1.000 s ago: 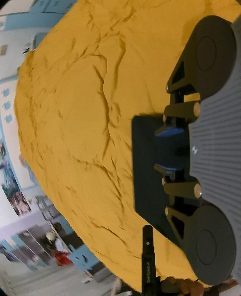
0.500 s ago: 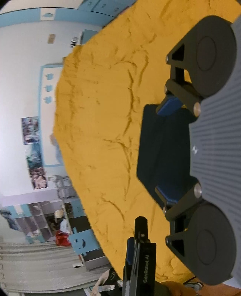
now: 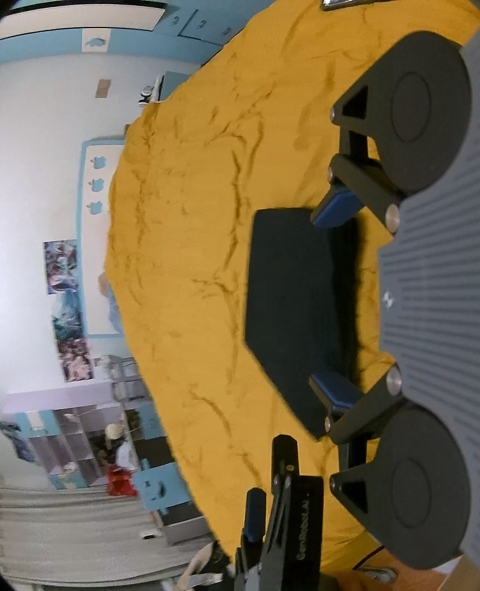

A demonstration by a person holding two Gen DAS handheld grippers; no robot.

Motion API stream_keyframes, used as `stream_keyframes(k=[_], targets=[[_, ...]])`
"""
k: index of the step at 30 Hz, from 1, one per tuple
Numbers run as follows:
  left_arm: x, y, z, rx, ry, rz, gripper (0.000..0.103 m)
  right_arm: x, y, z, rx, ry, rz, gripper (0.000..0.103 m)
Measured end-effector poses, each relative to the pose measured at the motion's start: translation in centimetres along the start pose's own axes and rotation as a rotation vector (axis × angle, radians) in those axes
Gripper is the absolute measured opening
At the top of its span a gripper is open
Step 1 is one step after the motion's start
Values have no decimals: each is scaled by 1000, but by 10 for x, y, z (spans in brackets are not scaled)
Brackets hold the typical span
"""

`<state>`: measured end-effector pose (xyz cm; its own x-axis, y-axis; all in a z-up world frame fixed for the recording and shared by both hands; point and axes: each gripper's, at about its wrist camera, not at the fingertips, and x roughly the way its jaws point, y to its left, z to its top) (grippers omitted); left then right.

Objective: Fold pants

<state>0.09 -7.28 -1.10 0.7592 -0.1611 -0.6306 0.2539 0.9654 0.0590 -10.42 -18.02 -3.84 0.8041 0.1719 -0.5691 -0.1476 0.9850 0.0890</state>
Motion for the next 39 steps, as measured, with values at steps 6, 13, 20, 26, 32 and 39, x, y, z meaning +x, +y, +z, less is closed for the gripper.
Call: stream_keyframes(k=[6,13,20,26,32,39], targets=[[7,-5,-15,-10,55,2,98,8,-2,-17,22,63,-19,82],[6,-3,-21,-32,63,6,98,12,2,-22,16,91,-31,82],[3,-3,-23,-39,60,11,98,14,3,-20,4,94,-29,82],[2,-1,-22,-43,62,2,98,14,4,-20,3,91,-29,82],[2,-1,-22,-44,64,-2,98,15,4,-21,-2,93,-27,82],[1,-1,-23,-44,61,-5,97,14,5,-20,-9,87,-27,82]])
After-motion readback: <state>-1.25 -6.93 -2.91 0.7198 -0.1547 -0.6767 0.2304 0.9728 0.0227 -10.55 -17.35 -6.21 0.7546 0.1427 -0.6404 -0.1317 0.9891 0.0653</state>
